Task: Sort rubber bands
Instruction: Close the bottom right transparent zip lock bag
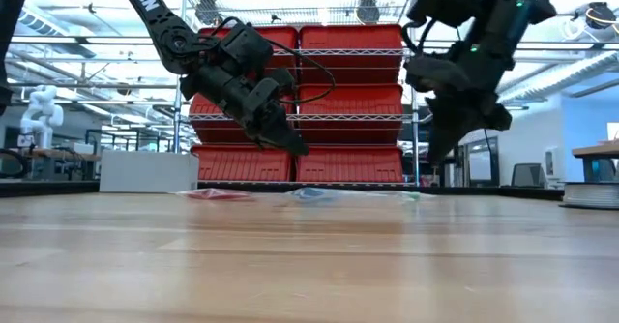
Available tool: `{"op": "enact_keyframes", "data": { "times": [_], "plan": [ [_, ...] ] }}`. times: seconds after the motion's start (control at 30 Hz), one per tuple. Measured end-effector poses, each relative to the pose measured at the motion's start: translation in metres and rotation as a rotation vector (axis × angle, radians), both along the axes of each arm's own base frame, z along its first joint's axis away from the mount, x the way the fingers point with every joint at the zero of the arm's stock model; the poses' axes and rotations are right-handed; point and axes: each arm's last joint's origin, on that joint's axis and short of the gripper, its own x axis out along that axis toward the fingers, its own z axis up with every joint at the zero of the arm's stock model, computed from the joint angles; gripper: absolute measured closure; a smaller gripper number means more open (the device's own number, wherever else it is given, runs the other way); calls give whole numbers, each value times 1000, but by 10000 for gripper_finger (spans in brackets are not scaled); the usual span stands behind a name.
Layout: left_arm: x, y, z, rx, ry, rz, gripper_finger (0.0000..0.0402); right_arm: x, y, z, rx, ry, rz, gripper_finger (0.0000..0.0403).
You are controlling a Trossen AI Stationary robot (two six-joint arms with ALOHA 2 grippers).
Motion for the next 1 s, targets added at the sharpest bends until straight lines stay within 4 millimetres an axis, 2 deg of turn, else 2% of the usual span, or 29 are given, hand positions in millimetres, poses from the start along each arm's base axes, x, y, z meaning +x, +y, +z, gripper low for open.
{"op": "enact_keyframes", "data": {
  "times": [0.13, 0.43, 0.57, 0.67, 0.77, 0.9, 1.0],
  "plan": [
    [1, 1, 2, 8, -22, 1, 399, 9, -13, -2, 29, -69, -132, 369],
    [-3, 9, 4, -62, -54, -33, 399, 29, -36, -26, 58, -132, -284, 262],
    [-4, 15, 6, -71, -79, -31, 399, 38, -46, -40, 62, -156, -317, 239],
    [-5, 20, 7, -88, -94, -19, 399, 42, -51, -52, 77, -143, -346, 240],
    [-7, 23, 7, -105, -101, -15, 399, 45, -51, -56, 62, -141, -314, 257],
    [-9, 28, 9, -128, -121, -17, 399, 44, -42, -50, -11, -133, -220, 307],
    [-8, 31, 14, -153, -181, -27, 399, 42, -39, -35, -54, -167, -156, 361]
  ]
}}
